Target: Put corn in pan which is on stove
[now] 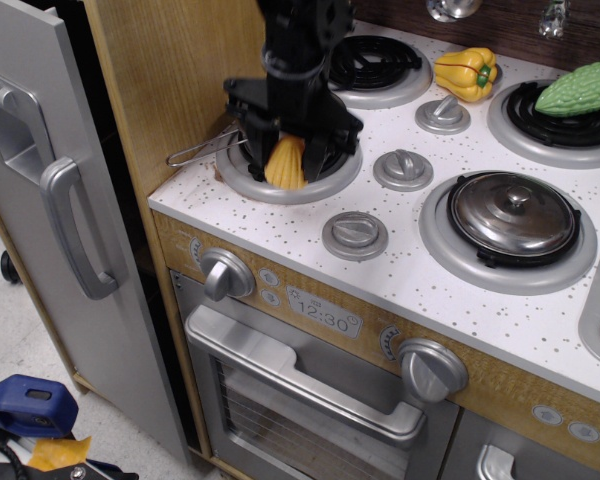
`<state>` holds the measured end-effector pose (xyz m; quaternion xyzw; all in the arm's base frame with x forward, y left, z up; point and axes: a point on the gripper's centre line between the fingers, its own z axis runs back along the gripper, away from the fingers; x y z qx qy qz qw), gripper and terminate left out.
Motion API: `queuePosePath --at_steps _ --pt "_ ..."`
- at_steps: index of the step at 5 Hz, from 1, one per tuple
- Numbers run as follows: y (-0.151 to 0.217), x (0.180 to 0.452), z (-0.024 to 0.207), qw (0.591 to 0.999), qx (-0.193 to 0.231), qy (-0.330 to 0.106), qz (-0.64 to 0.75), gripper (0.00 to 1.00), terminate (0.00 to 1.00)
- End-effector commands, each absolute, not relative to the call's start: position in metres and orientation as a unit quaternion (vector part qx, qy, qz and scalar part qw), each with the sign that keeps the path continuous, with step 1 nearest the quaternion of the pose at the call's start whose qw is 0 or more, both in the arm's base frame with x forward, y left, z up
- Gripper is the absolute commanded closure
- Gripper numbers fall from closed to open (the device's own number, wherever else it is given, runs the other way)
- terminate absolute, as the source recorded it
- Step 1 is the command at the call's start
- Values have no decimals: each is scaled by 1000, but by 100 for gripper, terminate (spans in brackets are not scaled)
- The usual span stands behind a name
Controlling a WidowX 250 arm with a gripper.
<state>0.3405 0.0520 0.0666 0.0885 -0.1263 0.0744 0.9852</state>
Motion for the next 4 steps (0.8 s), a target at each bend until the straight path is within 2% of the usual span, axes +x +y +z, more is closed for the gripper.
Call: queuePosePath --at_steps 1,2,3,4 --pt "70 371 111 974 112 -195 21 100 0" --pt "84 388 117 971 117 -207 -17 100 0" --pt "98 393 113 969 102 -220 -50 0 0" --pt "106 395 105 969 77 -225 -70 0 0"
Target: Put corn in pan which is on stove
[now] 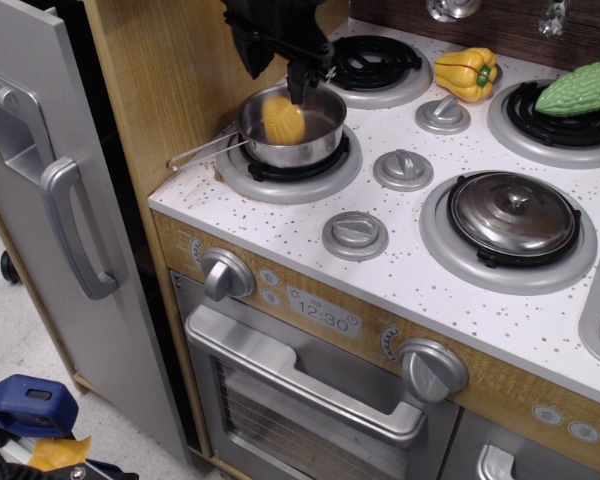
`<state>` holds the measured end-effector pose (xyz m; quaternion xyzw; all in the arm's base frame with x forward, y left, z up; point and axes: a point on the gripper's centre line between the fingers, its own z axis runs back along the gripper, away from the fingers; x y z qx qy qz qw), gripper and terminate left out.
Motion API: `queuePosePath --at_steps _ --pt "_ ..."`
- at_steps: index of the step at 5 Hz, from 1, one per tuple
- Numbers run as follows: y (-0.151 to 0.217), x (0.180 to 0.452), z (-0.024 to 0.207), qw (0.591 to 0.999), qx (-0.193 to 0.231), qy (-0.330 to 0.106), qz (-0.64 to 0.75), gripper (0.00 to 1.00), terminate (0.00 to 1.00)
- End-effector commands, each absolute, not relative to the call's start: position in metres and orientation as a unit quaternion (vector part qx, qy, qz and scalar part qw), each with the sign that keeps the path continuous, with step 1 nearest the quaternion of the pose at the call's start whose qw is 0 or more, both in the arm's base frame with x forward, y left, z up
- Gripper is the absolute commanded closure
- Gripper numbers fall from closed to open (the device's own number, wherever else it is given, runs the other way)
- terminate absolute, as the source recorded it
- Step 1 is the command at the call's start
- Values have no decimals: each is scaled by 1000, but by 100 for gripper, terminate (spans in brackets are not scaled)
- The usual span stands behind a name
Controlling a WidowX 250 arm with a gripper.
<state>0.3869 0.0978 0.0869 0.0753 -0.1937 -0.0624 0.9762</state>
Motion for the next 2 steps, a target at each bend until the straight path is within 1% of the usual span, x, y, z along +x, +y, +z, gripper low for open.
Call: queuePosePath --at_steps 1,2 --pt "106 395 105 969 77 -225 -70 0 0" --pt "106 395 105 969 77 -225 -70 0 100"
